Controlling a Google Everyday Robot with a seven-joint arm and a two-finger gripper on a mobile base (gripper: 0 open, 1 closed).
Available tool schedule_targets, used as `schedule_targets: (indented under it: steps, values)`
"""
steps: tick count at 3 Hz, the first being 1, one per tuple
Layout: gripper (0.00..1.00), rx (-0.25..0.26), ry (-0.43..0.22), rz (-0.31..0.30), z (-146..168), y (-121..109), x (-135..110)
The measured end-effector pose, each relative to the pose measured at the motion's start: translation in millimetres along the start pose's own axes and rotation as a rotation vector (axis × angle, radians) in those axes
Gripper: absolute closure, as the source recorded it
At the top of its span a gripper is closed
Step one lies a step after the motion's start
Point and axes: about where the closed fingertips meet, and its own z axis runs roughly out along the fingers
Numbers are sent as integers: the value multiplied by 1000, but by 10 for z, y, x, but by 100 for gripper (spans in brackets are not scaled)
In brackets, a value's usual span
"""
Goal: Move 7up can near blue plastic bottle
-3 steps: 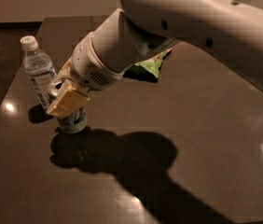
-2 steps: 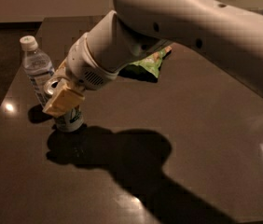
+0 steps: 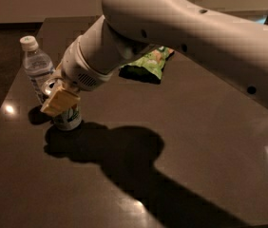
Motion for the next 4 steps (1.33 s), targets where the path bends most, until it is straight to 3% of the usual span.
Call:
schedule_targets:
  steps: [2,3,4]
  values:
    - [13,9,12,0,44,-37,11]
    - [0,11,13,-5,32,-24,-10]
    - [0,11,13,-5,32,-24,-11]
